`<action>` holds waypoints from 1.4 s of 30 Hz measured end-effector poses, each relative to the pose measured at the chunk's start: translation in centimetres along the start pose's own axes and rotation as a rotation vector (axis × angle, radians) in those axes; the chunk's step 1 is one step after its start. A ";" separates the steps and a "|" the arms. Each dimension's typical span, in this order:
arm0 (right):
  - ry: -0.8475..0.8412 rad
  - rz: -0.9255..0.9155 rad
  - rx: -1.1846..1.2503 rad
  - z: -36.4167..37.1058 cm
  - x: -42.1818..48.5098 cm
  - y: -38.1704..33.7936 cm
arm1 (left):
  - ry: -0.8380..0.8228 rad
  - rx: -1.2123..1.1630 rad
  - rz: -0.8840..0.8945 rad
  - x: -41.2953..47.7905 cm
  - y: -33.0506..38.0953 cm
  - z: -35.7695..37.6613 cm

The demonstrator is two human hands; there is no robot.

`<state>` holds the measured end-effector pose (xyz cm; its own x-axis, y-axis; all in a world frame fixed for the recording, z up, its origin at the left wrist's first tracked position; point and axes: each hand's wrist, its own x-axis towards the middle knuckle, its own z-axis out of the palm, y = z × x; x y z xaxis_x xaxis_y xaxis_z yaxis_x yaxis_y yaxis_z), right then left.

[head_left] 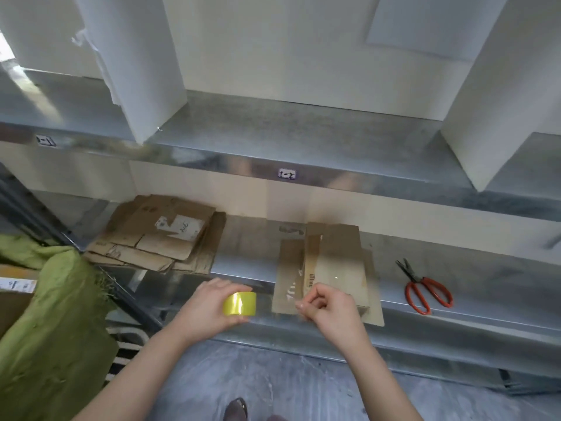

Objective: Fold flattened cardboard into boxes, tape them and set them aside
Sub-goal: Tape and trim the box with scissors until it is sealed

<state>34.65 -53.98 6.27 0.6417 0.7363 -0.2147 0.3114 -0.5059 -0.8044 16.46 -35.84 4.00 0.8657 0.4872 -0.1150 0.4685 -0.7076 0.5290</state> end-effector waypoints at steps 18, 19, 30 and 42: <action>-0.038 0.016 0.139 -12.1 -3.3 6.4 | 0.042 0.000 0.037 -1.2 10.7 3.1; -0.019 0.008 0.152 -12.2 -3.6 6.4 | 0.033 0.027 0.036 -1.0 10.7 2.8; 0.104 -0.095 0.102 -12.2 -5.2 4.8 | 0.136 0.066 -0.052 -0.1 9.5 2.1; 0.105 0.109 0.252 -12.8 -1.9 7.8 | -0.006 -0.023 -0.006 2.0 7.2 0.0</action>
<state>44.87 -65.12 7.51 0.7349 0.6265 -0.2596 0.0614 -0.4427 -0.8946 21.62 -39.95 7.62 0.8641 0.4881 -0.1230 0.4693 -0.6931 0.5472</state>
